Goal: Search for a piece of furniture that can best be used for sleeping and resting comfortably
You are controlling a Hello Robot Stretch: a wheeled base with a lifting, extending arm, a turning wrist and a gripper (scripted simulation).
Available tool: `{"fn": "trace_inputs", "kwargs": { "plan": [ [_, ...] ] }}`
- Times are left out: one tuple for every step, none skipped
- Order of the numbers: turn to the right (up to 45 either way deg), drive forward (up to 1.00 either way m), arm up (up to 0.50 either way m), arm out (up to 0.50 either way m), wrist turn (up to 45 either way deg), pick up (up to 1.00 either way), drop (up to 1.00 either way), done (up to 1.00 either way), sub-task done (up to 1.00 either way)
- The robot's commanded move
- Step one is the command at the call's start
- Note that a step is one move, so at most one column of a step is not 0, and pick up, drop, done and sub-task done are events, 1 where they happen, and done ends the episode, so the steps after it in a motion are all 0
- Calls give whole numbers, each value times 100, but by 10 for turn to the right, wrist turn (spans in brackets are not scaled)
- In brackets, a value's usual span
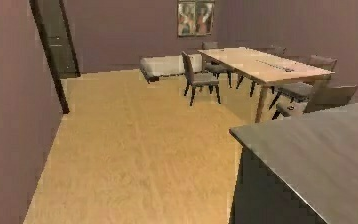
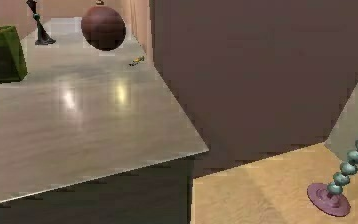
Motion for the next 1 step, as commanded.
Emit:
{"fn": "trace_inputs", "kwargs": {
  "plan": [
    [-120,0,0,0,0,0,0,0,0]
  ]
}}
